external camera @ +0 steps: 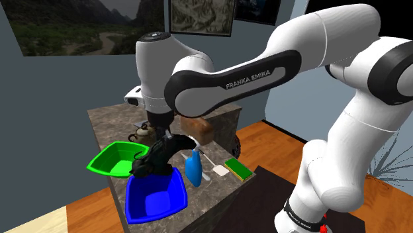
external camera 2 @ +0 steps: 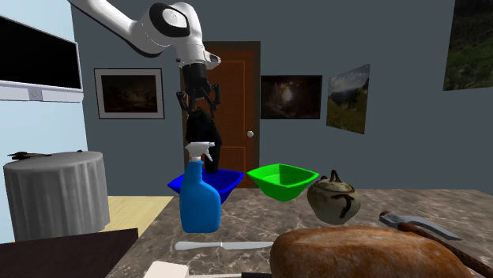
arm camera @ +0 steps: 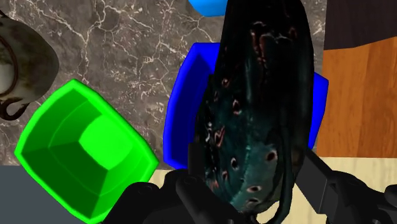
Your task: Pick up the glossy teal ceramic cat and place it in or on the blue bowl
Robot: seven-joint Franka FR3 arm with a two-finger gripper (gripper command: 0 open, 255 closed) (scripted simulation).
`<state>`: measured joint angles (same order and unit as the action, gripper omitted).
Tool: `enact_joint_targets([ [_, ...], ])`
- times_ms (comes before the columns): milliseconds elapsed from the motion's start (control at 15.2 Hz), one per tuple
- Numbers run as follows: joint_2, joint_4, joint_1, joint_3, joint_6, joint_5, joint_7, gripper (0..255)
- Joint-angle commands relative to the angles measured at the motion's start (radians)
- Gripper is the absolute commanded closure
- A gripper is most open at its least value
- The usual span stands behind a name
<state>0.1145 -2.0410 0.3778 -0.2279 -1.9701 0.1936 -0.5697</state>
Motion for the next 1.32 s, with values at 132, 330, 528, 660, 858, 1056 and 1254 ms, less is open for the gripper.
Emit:
enact_joint_targets([
  [132, -0.013, -0.040, -0.001, 0.000, -0.054, 0.008, 0.012, 255],
  [330, -0.024, -0.068, -0.002, -0.001, -0.092, 0.015, 0.023, 255],
  [528, -0.037, -0.095, -0.002, -0.001, -0.130, 0.023, 0.034, 255],
  [660, -0.047, -0.112, -0.003, -0.001, -0.156, 0.029, 0.041, 255],
  [858, -0.062, -0.134, -0.004, -0.001, -0.192, 0.039, 0.053, 255],
  [1056, -0.062, -0.134, -0.004, -0.002, -0.192, 0.039, 0.053, 255],
  [1254, -0.062, -0.134, -0.004, -0.002, -0.192, 0.039, 0.053, 255],
])
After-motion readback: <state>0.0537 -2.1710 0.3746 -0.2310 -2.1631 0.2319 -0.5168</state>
